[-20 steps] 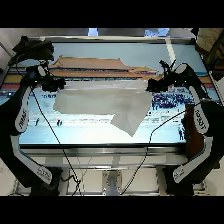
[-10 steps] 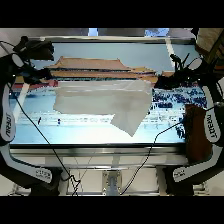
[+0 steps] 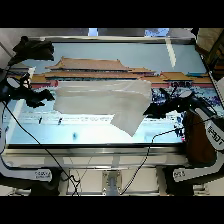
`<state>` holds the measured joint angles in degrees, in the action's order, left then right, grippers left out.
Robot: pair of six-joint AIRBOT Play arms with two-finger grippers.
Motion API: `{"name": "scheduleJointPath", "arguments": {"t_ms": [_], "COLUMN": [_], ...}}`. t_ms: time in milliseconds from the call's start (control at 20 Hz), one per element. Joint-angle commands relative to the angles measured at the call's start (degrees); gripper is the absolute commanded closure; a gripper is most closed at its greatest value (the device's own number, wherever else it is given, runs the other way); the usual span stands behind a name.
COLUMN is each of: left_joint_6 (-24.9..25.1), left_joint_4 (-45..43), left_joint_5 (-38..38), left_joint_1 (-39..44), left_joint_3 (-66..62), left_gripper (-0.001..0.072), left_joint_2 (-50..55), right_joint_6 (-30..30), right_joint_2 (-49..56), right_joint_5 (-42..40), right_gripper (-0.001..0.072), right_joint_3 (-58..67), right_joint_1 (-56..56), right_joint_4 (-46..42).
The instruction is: Fold the shirts.
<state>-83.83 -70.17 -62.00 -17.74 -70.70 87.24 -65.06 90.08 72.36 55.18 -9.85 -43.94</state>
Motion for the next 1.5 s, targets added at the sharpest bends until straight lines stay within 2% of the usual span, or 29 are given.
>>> {"name": "scheduleJointPath", "arguments": {"t_ms": [0, 250, 500, 550, 700, 800, 850, 1000, 1150, 1350, 1450], "left_joint_6": [3.1, 4.3, 4.4, 4.7, 5.2, 3.4, 1.8, -0.6, -2.0, -2.1, -0.2], "left_joint_4": [8.0, 10.6, 10.6, 10.5, 7.5, 3.6, 1.2, -2.2, -1.1, 5.7, 10.8], "left_joint_5": [2.2, 1.9, 1.7, 1.7, 2.3, 2.3, 2.4, 2.6, 2.5, 0.3, -4.1], "left_joint_1": [-0.3, -0.3, -0.3, -0.3, -0.3, -0.3, -0.4, -0.5, -0.5, -0.5, -0.4], "left_joint_3": [1.8, 1.8, 1.8, 1.8, 1.8, 1.8, 1.8, 1.8, 1.8, 1.8, 1.8], "left_gripper": [0.0000, -0.0001, 0.0000, -0.0001, 0.0000, 0.0025, 0.0081, 0.0092, 0.0092, 0.0099, 0.0100], "left_joint_2": [-0.4, -0.4, -0.4, -0.4, -0.4, -0.4, -0.4, -0.1, 2.0, 6.6, 8.5], "right_joint_6": [3.7, 3.4, 3.4, 3.4, 3.7, 3.6, 3.3, -0.2, -4.3, -4.4, -4.4], "right_joint_2": [-0.2, -0.2, -0.2, -0.2, -0.6, -2.7, -4.3, -9.9, -13.6, -14.1, -14.1], "right_joint_5": [-4.9, -8.4, -15.1, -15.1, -12.3, -10.6, -10.3, -10.2, -9.8, -9.4, -9.2], "right_gripper": [0.0330, 0.0331, 0.0334, 0.0364, 0.0684, 0.0681, 0.0682, 0.0682, 0.0682, 0.0682, 0.0682], "right_joint_3": [-7.2, -9.3, -9.4, -9.4, -9.4, -9.4, -9.4, -9.4, -9.4, -9.4, -9.4], "right_joint_1": [0.0, 1.9, 9.8, 10.8, 10.6, 9.0, 7.9, 4.0, 2.3, 2.3, 2.3], "right_joint_4": [7.8, 8.0, 11.4, 12.2, 13.1, 13.0, 12.8, 9.0, 3.5, 4.1, 4.1]}}
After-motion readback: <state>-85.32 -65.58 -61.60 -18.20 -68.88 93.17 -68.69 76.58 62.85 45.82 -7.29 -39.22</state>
